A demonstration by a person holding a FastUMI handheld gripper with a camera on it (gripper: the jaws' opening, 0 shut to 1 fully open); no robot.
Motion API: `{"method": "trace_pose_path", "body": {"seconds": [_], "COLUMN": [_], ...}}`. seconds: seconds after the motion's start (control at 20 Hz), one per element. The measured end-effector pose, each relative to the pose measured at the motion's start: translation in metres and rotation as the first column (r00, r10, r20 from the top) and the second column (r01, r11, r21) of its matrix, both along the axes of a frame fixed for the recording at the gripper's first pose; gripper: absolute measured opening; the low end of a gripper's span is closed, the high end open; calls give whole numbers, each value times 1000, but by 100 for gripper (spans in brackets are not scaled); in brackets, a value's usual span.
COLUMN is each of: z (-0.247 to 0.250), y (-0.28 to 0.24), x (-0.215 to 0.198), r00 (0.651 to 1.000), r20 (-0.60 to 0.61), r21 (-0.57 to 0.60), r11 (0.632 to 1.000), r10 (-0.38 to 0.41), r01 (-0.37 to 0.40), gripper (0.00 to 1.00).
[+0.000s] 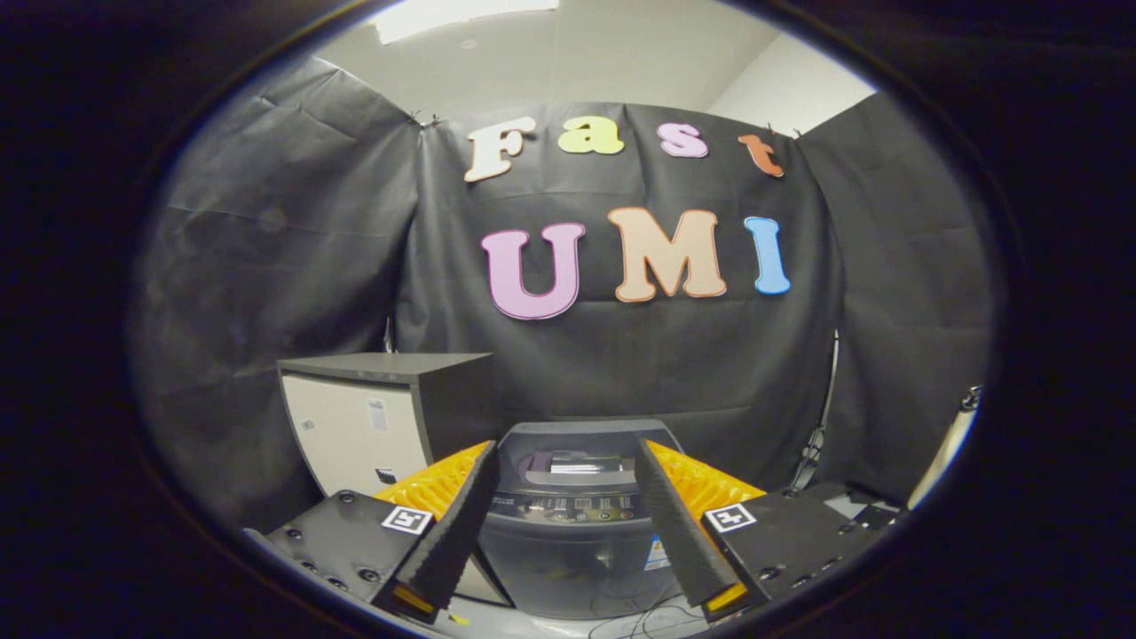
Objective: Put the clothes into the washing machine and then close the washing machine lid.
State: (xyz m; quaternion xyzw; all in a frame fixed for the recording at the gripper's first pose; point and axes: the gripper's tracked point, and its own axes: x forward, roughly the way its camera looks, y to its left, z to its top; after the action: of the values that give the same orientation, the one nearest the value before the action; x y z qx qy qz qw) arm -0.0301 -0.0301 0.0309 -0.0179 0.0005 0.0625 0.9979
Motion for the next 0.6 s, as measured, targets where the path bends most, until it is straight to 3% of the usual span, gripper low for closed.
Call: {"method": "trace_pose_path", "body": {"seconds": [0.3,0.6], "z": [8,21], "y": [-17,-9], "x": [0,-7], "r00": [999,999], "r20": [-3,27], "r21": [46,79], "r11": [998,997], "r10": [-34,-21], "r01": [35,19], "gripper": [96,97]}}
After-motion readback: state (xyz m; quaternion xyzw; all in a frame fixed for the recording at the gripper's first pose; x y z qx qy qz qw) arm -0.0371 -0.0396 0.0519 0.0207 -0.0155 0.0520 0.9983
